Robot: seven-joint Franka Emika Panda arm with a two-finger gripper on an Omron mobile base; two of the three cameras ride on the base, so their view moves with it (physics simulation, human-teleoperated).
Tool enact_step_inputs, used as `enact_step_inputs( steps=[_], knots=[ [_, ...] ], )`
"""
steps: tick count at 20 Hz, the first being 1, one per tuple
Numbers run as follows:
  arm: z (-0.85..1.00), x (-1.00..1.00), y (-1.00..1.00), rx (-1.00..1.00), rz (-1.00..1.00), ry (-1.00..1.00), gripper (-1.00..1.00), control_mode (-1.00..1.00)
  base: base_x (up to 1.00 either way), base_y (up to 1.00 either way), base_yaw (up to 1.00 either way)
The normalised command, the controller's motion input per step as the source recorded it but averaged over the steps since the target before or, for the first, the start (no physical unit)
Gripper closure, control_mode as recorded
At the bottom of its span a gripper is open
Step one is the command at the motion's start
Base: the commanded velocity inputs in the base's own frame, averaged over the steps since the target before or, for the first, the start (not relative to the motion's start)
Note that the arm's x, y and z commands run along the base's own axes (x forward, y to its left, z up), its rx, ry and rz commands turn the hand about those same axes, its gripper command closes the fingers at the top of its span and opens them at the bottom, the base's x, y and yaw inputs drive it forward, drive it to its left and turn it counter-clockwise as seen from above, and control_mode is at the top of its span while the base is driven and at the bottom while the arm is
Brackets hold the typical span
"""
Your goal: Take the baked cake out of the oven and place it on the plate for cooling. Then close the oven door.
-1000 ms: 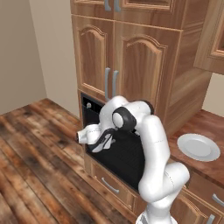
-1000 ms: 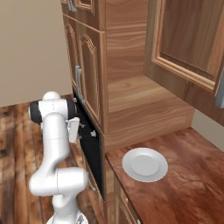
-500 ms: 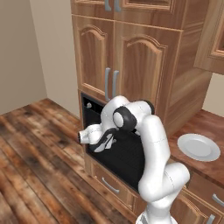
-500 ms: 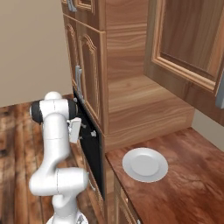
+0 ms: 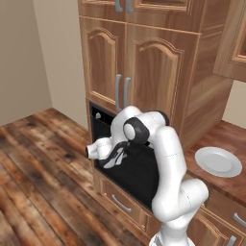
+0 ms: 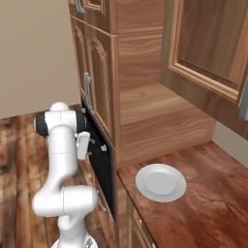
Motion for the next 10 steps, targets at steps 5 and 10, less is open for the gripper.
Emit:
enact_step_inputs(
  steps=[5,10],
  knots=[
    [-0.46,0.00,0.00,0.01,0.00,0.10,1.00,-1.00,0.00,0.00,0.00],
    [-0.65,0.00,0.28,0.09,0.00,0.19,1.00,-1.00,0.00,0.00,0.00]
  ],
)
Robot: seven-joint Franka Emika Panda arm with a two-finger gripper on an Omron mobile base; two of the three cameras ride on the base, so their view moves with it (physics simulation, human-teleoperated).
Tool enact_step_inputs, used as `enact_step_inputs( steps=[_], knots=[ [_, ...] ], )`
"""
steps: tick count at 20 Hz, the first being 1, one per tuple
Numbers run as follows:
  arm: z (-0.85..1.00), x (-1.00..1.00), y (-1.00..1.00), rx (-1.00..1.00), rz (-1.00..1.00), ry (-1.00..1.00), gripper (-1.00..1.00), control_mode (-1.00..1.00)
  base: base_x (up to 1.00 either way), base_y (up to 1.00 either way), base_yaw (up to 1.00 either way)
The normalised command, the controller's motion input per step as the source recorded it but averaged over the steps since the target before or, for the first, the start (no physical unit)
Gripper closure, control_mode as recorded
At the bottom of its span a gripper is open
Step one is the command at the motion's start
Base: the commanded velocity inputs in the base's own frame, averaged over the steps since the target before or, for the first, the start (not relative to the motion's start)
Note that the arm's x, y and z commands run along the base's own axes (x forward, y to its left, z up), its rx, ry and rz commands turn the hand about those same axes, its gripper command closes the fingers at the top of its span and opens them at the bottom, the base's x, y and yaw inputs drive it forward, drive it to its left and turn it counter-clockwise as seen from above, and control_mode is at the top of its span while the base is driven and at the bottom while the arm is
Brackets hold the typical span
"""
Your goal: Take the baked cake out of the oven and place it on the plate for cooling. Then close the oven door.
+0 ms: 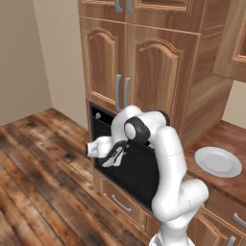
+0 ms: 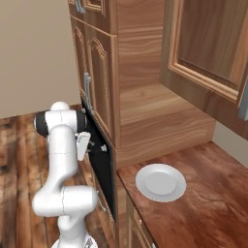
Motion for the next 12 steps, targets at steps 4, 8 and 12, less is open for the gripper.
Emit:
enact_step_inputs(
  steps=[4,8,12],
  knots=[
    [-0.66,0.00,0.63,0.13,0.03,0.20,1.00,-1.00,0.00,0.00,0.00],
    [-0.71,-0.10,0.88,0.12,0.04,0.20,1.00,-1.00,0.00,0.00,0.00],
    [-0.82,-0.31,1.00,0.05,0.06,0.11,1.00,-1.00,0.00,0.00,0.00]
  ],
)
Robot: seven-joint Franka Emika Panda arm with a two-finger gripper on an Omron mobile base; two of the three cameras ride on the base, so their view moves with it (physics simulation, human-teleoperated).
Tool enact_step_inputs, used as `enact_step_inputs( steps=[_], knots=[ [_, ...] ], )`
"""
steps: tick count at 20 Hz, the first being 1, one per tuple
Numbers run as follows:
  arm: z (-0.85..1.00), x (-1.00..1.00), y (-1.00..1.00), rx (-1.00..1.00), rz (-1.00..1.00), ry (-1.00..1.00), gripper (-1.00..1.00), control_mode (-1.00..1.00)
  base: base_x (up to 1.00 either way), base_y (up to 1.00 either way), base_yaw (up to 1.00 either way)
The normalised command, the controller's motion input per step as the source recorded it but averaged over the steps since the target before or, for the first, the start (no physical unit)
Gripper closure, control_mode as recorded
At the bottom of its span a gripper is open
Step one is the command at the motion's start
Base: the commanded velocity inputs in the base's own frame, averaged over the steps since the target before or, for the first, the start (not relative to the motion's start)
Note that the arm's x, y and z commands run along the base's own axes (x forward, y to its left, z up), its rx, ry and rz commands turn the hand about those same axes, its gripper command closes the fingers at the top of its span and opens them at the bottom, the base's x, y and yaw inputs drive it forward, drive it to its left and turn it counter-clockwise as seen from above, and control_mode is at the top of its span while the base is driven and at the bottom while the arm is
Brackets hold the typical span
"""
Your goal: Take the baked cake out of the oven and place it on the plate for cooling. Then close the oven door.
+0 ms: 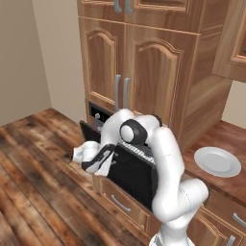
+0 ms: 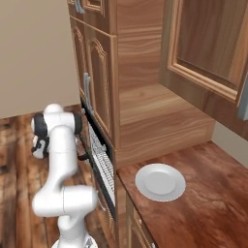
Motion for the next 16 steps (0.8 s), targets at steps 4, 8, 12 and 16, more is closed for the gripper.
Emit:
enact_step_inputs(
  steps=[4,8,12,16],
  knots=[
    [-0.89,-0.41,1.00,0.00,0.08,0.01,1.00,-1.00,0.00,0.00,0.00],
    [-0.91,-0.40,1.00,0.00,0.08,0.00,1.00,-1.00,0.00,0.00,0.00],
    [-0.86,-0.32,0.92,0.00,0.07,0.00,-1.00,-1.00,0.00,0.00,0.00],
    [-0.66,-0.22,0.76,0.00,0.05,0.00,-1.00,-1.00,0.00,0.00,0.00]
  ],
)
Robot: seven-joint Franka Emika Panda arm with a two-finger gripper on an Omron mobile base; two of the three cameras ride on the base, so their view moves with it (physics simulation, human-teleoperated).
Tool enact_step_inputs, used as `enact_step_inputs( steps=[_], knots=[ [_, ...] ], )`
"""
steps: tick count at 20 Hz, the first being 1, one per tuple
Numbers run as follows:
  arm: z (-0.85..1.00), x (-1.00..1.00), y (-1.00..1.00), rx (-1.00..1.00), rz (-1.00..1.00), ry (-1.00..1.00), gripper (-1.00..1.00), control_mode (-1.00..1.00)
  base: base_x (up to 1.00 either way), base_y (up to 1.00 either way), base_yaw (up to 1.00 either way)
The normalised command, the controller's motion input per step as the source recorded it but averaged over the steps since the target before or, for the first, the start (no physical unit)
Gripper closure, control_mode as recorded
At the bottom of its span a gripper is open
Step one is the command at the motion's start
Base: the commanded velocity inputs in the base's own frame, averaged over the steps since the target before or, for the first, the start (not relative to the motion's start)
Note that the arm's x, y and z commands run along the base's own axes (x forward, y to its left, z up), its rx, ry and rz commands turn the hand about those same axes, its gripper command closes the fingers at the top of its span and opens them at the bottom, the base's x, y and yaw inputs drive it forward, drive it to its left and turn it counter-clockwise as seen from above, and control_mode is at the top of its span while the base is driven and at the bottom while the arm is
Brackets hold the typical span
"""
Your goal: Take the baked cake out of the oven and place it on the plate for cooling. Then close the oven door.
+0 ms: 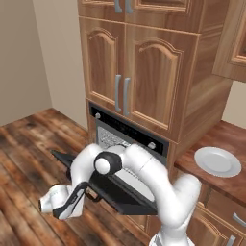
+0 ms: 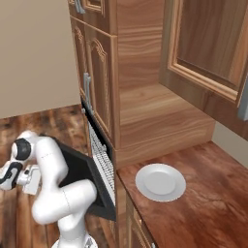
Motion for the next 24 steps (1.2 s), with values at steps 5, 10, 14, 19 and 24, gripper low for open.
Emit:
enact_step_inputs(
  steps=[5,10,14,19,24],
  knots=[
    [-0.18,-0.32,0.43,0.00,0.04,-0.05,-1.00,-1.00,0.00,0.00,0.00],
    [0.39,-0.60,0.16,0.04,0.02,-0.15,-1.00,-1.00,0.00,0.00,0.00],
    [0.88,-0.61,0.03,0.11,0.00,-0.11,-1.00,-1.00,0.00,0.00,0.00],
    [1.00,-0.53,0.00,0.23,0.02,-0.03,-1.00,-1.00,0.00,0.00,0.00],
    [1.00,-0.45,0.00,0.28,0.03,-0.01,-1.00,-1.00,0.00,0.00,0.00]
  ],
)
